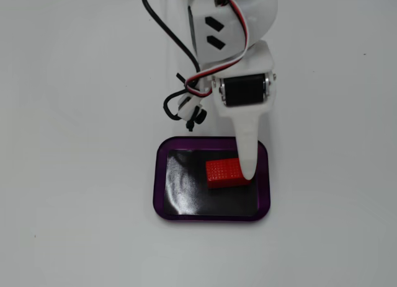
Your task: Remove the cube from the box.
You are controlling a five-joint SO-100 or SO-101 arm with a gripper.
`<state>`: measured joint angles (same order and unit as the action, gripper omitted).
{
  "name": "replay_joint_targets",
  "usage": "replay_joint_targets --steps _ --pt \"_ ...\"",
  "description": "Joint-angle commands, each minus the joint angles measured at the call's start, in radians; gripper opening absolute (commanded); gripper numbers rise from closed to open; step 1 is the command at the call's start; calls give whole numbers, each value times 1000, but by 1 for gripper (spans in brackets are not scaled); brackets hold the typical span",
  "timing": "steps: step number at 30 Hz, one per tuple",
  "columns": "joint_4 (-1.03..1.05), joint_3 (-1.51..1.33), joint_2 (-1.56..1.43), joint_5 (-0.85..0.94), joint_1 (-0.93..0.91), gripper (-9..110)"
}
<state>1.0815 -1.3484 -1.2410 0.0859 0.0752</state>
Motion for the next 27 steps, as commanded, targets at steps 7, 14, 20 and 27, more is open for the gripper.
replay_joint_targets --steps 7,14,20,27 --pt "-14 117 80 8 -104 24" --pt "-11 117 83 41 -97 24" --pt "-14 117 83 41 -95 22" --pt "-14 117 84 41 -95 5"
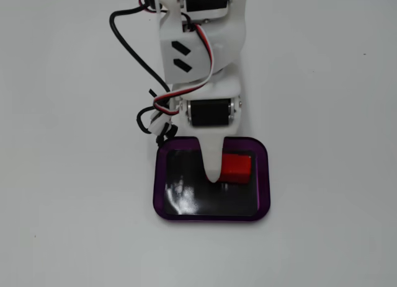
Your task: Remove the cube from the box.
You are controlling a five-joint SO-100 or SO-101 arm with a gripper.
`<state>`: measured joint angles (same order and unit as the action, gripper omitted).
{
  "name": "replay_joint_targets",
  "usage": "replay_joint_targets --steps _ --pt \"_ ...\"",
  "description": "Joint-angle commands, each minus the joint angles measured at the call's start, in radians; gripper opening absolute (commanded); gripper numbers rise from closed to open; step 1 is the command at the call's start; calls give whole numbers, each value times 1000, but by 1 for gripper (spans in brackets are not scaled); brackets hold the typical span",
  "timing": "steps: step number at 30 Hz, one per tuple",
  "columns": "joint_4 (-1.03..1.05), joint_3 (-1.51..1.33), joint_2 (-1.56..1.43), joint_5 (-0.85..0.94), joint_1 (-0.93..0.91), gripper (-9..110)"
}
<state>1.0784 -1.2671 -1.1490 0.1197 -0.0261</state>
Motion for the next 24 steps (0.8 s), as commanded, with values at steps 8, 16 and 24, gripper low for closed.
replay_joint_targets --steps 8,16,24 --pt "-11 35 -9 8 6 2" --pt "23 67 -101 -2 8 -1" --pt "75 64 -454 6 -2 -1"
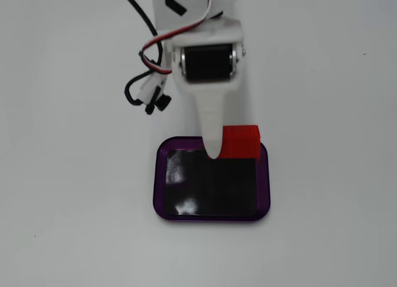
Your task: Remove the cube from the box.
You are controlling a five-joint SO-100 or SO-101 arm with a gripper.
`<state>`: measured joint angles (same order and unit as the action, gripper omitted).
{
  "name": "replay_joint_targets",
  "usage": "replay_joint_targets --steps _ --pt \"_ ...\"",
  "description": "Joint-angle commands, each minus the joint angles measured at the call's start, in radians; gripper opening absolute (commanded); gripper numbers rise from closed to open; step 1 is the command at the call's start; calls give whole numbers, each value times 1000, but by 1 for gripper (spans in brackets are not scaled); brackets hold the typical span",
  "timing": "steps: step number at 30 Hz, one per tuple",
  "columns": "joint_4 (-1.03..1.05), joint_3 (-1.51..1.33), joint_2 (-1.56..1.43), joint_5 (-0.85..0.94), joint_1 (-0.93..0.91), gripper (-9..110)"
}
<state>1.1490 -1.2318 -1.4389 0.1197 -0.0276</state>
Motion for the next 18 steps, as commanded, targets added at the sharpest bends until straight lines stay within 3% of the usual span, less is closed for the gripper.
replay_joint_targets --steps 1,11,18 --pt "9 18 -219 3 -2 -1" --pt "-21 -379 -755 8 6 -1" --pt "-193 -784 -790 37 8 -1"
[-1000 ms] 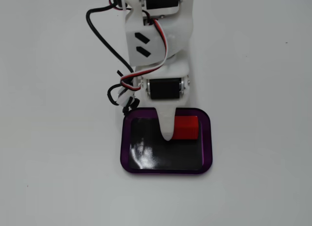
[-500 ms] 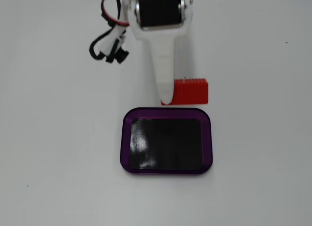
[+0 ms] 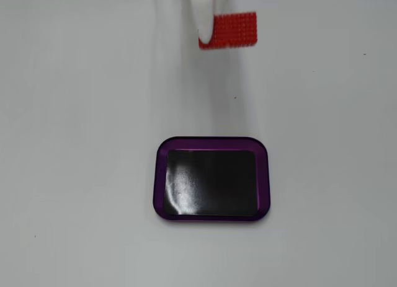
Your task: Remove the cube from the box.
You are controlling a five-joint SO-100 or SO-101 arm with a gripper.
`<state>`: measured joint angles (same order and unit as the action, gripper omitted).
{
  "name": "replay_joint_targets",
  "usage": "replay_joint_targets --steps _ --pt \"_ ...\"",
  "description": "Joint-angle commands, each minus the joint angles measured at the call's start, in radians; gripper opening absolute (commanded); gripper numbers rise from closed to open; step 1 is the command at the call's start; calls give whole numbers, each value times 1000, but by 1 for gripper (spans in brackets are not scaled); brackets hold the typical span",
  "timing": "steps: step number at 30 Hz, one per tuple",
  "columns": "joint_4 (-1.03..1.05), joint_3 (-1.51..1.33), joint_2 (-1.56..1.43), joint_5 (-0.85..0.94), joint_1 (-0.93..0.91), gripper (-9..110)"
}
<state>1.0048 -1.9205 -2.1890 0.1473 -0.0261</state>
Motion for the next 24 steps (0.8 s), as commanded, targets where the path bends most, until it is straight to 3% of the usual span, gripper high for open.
replay_joint_targets --steps 1,8,16,24 --pt "-57 -124 -40 9 8 -1" --pt "-69 -238 -40 38 8 0" --pt "-219 -425 -38 52 5 0" --pt "-273 -454 -29 54 -6 0"
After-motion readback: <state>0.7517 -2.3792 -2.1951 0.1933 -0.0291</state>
